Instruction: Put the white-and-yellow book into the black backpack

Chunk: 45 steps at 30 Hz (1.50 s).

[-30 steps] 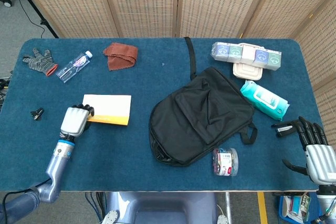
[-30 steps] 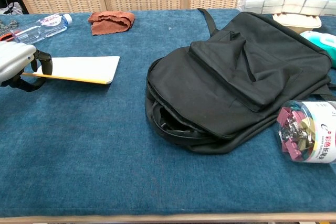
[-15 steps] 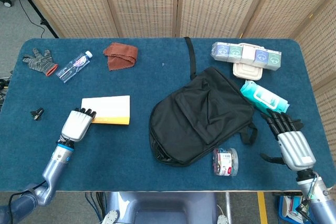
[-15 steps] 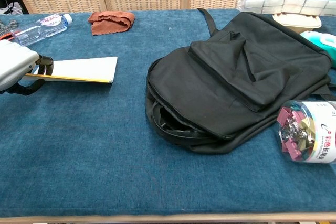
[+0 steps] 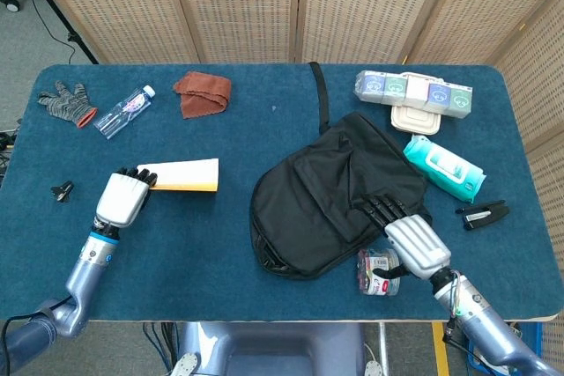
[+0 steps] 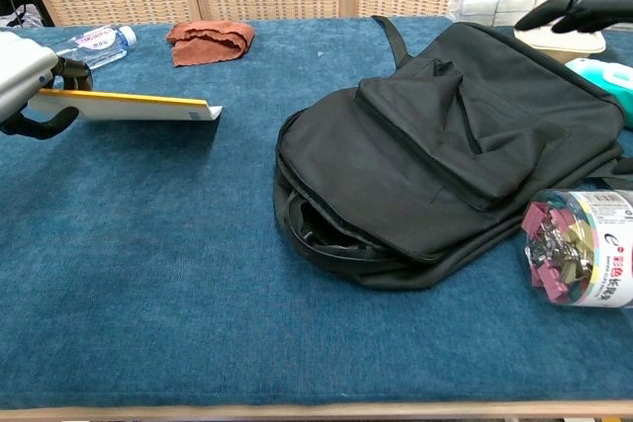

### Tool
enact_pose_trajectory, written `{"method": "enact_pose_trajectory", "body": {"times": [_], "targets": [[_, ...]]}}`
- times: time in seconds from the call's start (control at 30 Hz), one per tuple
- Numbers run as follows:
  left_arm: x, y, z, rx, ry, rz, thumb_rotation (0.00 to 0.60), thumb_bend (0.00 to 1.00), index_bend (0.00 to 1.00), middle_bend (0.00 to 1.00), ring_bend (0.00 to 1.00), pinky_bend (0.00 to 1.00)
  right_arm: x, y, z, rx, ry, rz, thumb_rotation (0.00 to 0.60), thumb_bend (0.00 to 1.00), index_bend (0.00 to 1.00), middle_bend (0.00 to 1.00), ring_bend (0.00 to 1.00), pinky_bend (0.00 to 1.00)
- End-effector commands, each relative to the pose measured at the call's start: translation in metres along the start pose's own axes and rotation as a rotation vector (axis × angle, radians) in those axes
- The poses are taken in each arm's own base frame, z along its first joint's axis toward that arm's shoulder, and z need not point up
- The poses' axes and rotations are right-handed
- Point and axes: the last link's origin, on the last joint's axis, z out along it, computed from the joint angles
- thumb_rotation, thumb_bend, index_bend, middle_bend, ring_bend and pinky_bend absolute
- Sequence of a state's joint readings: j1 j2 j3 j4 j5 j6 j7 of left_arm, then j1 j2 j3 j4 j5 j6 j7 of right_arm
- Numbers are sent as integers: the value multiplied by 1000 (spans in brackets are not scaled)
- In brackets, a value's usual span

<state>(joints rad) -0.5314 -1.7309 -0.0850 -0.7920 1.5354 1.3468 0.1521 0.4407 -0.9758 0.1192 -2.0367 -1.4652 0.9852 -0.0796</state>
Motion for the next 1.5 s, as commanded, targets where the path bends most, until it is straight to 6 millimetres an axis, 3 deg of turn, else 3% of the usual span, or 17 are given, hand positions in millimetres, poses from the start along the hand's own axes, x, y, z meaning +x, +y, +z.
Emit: {"method": "enact_pose_trajectory", "body": {"times": [0.03,0.23,0.4,0.47,0.73,1.03,1.5], "targets": [[7,-4,4,5,10,2,600,522,811,648,573,648,-7,-9,4,20,-30,11,600,0,139,130,68,0],[21,-10,15,21,30,7,600,522,817,653,575,648,-22,-23,22,59,-64,27,600,0,196,182,118,0],[38,-12,29,33,54,1,600,522,821,657,578,648,-39,-38,47,81,-97,68,600,0,227,225,164,0],[55,-13,38,34,93,2,600,522,821,658,579,648,-48,-51,67,104,-108,93,600,0,243,245,186,0],[78,-14,44,48,106,6,600,523,824,658,579,648,-67,-71,96,85,-89,122,600,0,259,266,213,0],[89,-16,40,52,120,14,600,522,825,658,579,648,-84,-83,116,37,-85,138,600,0,305,294,237,0],[86,-27,34,70,122,20,600,526,825,658,579,648,-87,-102,117,35,-77,211,600,0,317,302,243,0]]}}
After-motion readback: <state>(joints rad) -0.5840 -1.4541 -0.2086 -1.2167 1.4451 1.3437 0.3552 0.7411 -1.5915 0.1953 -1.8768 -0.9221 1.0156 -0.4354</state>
